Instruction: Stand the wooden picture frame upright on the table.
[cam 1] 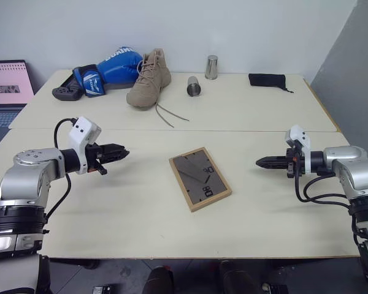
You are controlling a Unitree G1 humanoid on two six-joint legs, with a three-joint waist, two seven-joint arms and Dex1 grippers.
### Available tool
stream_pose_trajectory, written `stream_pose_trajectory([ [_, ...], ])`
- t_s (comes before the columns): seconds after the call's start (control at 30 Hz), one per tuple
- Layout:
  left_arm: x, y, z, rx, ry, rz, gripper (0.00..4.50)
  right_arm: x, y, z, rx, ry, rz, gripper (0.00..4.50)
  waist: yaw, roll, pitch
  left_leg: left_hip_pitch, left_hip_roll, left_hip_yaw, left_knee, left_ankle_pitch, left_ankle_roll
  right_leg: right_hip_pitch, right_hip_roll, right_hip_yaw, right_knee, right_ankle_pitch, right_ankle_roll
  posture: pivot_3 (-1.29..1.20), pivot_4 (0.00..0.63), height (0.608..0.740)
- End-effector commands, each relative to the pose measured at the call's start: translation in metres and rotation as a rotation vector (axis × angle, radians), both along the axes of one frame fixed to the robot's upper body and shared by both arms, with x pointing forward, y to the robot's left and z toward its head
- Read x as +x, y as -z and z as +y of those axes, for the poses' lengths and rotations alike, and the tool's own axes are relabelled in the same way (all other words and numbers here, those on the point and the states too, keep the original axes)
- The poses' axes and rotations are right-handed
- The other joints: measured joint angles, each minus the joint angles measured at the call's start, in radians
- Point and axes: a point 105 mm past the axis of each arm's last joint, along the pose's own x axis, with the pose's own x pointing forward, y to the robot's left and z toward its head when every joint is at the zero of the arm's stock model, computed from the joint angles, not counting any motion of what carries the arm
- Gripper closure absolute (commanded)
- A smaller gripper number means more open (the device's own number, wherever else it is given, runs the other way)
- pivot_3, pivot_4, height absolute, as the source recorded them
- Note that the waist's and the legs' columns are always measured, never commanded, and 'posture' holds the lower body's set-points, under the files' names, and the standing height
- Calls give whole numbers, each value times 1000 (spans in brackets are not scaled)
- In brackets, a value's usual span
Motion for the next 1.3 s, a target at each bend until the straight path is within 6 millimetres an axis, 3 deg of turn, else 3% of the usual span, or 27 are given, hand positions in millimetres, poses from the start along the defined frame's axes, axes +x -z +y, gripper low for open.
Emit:
stream_pose_trajectory([
  [0.03,0,-11,-4,9,29,-38,4236,-3,-13,5,-7,-44,-44,4500,0,0,0,0,0,0,0,0,0,0,0,0,0,0,0,0,150,740],
  [0.1,-1,-9,-5,13,35,-33,4475,-5,-11,5,-18,-55,-39,4500,0,0,0,0,0,0,0,0,0,0,0,0,0,0,0,0,150,740],
  [0.3,-2,11,-22,74,118,20,4475,-6,4,13,-96,-81,-61,4500,0,0,0,0,0,0,0,0,0,0,0,0,0,0,0,0,150,740],
  [0.53,1,50,-80,125,327,93,4475,-10,41,50,-188,-161,-93,4500,1,0,0,0,0,0,1,0,0,0,0,0,1,0,0,0,150,740],
  [0.73,17,63,-109,135,391,86,4475,-32,43,80,-155,-282,-69,4500,2,0,0,0,0,0,1,0,0,0,0,0,2,0,0,0,150,740],
  [1.03,31,67,-118,176,432,77,4475,-36,41,103,-128,-322,-74,4500,3,0,0,0,-1,-1,1,0,0,0,0,0,2,0,0,0,150,740],
  [1.3,35,63,-99,216,400,68,4475,-26,42,85,-167,-271,-83,4500,3,0,0,0,-1,-2,1,0,0,0,0,0,2,0,0,0,150,740],
])
